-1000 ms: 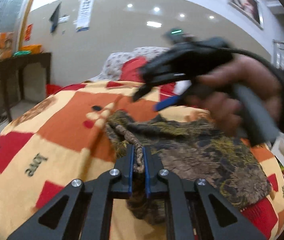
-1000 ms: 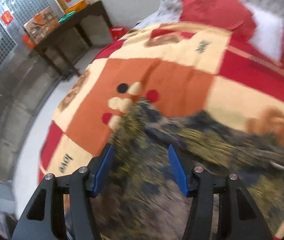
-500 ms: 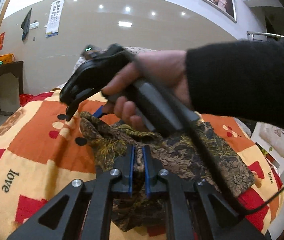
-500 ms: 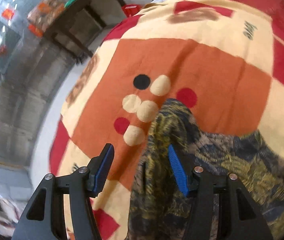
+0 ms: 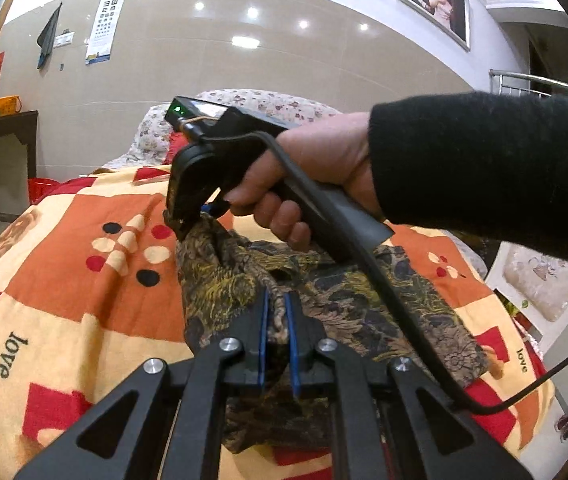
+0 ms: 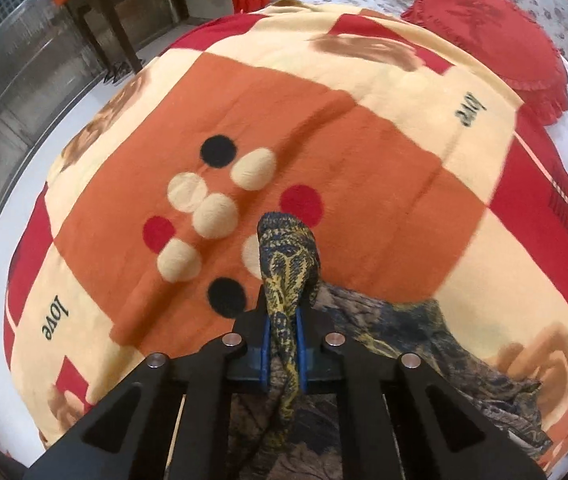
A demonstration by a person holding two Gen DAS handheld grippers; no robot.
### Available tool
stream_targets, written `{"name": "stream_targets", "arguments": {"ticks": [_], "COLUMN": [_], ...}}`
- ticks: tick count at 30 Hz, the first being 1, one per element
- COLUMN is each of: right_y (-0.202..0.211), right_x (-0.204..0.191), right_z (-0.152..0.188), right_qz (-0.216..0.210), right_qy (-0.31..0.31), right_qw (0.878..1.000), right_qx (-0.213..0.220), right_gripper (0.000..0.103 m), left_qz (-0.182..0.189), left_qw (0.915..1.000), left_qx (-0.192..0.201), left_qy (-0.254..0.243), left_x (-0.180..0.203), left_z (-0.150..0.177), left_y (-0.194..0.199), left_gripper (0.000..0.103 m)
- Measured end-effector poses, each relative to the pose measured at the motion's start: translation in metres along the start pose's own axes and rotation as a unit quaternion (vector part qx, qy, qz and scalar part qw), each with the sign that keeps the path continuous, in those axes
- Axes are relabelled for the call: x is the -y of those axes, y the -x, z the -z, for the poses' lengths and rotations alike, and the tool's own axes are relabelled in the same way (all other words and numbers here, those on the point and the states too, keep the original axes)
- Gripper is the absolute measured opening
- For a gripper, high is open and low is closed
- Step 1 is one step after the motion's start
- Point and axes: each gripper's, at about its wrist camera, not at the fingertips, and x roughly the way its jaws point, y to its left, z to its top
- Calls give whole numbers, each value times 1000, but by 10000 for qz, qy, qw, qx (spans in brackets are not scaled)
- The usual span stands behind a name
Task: Fold small clothes
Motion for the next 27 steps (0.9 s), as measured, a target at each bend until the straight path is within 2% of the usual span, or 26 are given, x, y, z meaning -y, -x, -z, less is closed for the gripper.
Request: {"name": "stream_targets", "arguments": {"ticks": [7,10,16,27], "right_y": [36,53,84,99], "right_x": [43,68,121,194], "right_z": [19,36,73,140], "right_qz": [-137,-72,8,27], "right_qy": [-249,-306,-518,-757], "right_qw": [9993,9991,9979,9965], "right_qx": [247,280,391,342], "right_gripper": [4,4,3,3], "left_qz": [428,713,982,1385], "left_qw": [9983,9967,9930,9816], "left_qx": [-50,-204,-442,-899], "left_qy": [-383,-326,-492,-956], "left_x": [43,64,107,191], "left_z": [-15,-17,-14,6], "left_y": [-2,-9,-26,-58], "left_gripper": [8,8,8,7]}}
